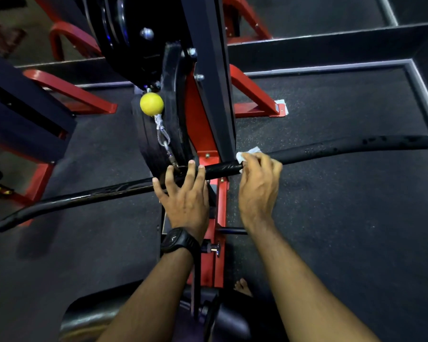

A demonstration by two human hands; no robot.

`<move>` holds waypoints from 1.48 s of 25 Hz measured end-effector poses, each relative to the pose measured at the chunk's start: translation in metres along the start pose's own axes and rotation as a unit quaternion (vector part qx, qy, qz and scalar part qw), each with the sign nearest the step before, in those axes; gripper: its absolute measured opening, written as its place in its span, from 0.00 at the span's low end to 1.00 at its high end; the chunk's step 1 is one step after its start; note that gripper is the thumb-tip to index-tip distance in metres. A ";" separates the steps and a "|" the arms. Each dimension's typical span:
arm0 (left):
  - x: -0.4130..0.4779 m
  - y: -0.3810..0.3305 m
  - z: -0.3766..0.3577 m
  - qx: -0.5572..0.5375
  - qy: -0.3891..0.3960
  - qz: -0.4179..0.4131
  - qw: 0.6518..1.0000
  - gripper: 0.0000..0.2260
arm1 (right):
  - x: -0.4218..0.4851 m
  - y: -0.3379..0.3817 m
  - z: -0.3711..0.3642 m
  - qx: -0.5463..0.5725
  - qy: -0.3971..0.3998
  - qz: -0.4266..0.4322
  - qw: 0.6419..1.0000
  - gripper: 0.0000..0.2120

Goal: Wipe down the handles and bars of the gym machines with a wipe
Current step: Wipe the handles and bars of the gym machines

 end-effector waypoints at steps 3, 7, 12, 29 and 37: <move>-0.003 -0.013 0.003 -0.036 0.024 0.044 0.998 0.16 | -0.002 0.025 -0.014 -0.031 0.163 0.144 0.976 0.08; -0.004 -0.015 0.001 -0.049 0.034 0.059 0.996 0.17 | 0.061 0.017 -0.004 -0.189 0.288 0.045 0.938 0.10; -0.002 -0.019 0.002 -0.059 0.038 0.081 0.994 0.18 | 0.071 0.026 -0.011 -0.102 0.444 -0.001 0.890 0.12; 0.006 -0.031 0.000 -0.106 0.014 -0.038 0.994 0.16 | 0.051 -0.012 0.030 -0.163 0.282 0.075 0.942 0.13; 0.006 -0.026 -0.002 -0.112 -0.010 -0.064 0.992 0.15 | 0.028 -0.029 0.032 -0.091 0.152 0.092 0.980 0.11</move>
Point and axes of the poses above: each hand's wrist, its own x-axis towards the middle knuckle, its own z-axis out of the back of the hand, y = z × x, the point moved 2 cm from there along x, towards the middle knuckle, and after that the axes turned 11 degrees about x, right-handed, at the moved point
